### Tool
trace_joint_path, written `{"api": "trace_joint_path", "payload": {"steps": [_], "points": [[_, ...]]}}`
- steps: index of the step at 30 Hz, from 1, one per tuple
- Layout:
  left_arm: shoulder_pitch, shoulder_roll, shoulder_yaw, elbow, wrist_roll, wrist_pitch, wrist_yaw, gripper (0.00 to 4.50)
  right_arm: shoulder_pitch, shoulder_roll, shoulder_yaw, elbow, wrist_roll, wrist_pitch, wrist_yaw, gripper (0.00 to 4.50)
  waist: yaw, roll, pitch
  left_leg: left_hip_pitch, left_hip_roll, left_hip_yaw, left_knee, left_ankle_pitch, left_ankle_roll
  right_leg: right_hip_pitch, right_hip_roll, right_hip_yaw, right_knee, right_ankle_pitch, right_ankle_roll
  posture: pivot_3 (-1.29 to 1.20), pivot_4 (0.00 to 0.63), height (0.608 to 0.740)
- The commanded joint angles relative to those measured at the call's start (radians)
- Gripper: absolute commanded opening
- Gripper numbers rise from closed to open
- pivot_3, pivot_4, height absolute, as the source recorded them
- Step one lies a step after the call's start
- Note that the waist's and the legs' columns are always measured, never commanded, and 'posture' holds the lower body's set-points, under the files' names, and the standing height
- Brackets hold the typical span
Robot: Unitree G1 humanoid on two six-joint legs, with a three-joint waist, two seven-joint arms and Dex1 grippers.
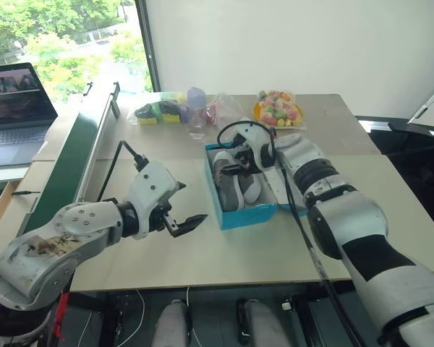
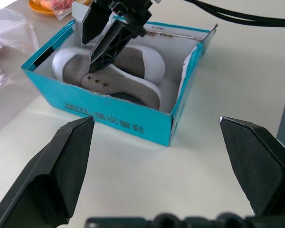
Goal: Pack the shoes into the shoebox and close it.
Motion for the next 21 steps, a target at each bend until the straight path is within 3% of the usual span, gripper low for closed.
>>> {"api": "trace_joint_path", "payload": {"steps": [1, 7, 13, 18, 21], "points": [[-0.021, 0.008, -0.018, 0.006, 0.034, -0.039, -0.017, 4.5, -0.084, -0.03, -0.062, -0.058, 0.036, 0.025, 0.014, 4.48, -0.001, 0.0, 0.0, 0.0, 0.0, 0.0, 0.0, 0.0, 0.0, 0.0, 0.0, 0.0, 0.0, 0.0, 0.0, 0.0, 0.15, 0.74], [-0.047, 0.005, -0.043, 0.05, 0.07, -0.072, -0.048, 4.5, -0.128, -0.1, -0.117, -0.217, 0.089, 0.166, 0.116, 4.48, 0.002, 0.0, 0.0, 0.0, 0.0, 0.0, 0.0, 0.0, 0.0, 0.0, 0.0, 0.0, 0.0, 0.0, 0.0, 0.0, 0.15, 0.74], [-0.113, 0.003, -0.091, 0.16, 0.134, -0.138, -0.107, 4.5, 0.146, -0.281, -0.139, -0.947, 0.231, 0.648, 0.194, 4.48, 0.018, 0.0, 0.0, -0.001, 0.0, -0.001, 0.0, 0.0, 0.0, 0.0, 0.0, -0.001, -0.002, 0.0, 0.0, 0.0, 0.15, 0.74], [-0.219, -0.021, -0.178, 0.29, 0.198, -0.225, -0.211, 4.5, 0.442, -0.491, -0.273, -1.486, 0.36, 0.975, 0.148, 3.12, 0.038, 0.0, 0.0, -0.003, -0.001, 0.001, 0.0, 0.0, 0.0, -0.001, -0.002, -0.001, -0.003, -0.001, 0.001, 0.0, 0.15, 0.74], [-0.282, -0.044, -0.215, 0.371, 0.223, -0.272, -0.28, 4.5, 0.569, -0.511, -0.377, -1.677, 0.4, 1.134, 0.068, 2.03, 0.036, 0.0, 0.0, -0.004, -0.001, 0.003, 0.0, 0.0, 0.0, -0.003, -0.003, 0.0, -0.002, -0.001, 0.001, 0.0, 0.15, 0.74]]}}
